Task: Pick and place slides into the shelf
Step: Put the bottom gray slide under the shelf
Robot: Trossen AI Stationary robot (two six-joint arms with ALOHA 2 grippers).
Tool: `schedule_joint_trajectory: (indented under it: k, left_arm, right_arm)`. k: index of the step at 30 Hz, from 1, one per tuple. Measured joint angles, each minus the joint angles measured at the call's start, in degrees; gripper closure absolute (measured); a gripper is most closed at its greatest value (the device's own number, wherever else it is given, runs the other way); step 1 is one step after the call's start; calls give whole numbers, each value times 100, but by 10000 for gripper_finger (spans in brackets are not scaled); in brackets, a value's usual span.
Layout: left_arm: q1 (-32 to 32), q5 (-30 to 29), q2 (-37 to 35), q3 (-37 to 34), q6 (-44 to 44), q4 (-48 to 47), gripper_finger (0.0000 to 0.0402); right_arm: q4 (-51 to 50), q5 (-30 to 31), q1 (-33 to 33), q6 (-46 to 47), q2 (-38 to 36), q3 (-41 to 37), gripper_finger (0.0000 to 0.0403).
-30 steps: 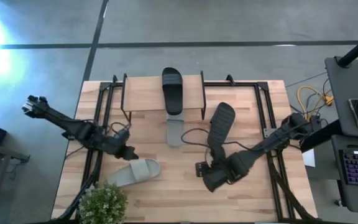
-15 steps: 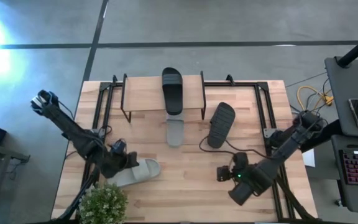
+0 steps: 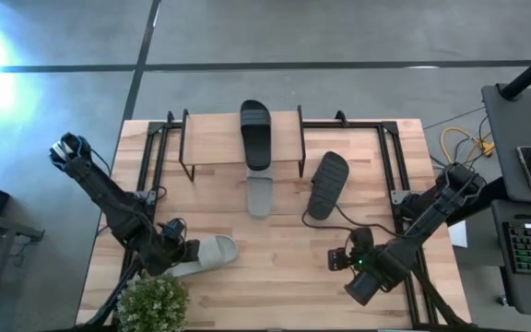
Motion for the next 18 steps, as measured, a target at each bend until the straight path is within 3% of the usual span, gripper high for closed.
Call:
schedule_joint_trajectory:
  k: [10, 18]
  left_arm:
    - [188, -180, 399, -322, -149, 90, 283]
    - [378, -1156, 879, -1059, -97, 2401, 283]
  right_arm:
    - [14, -10, 0, -10, 0, -11, 156]
    - [4, -17, 0, -30, 0, -17, 156]
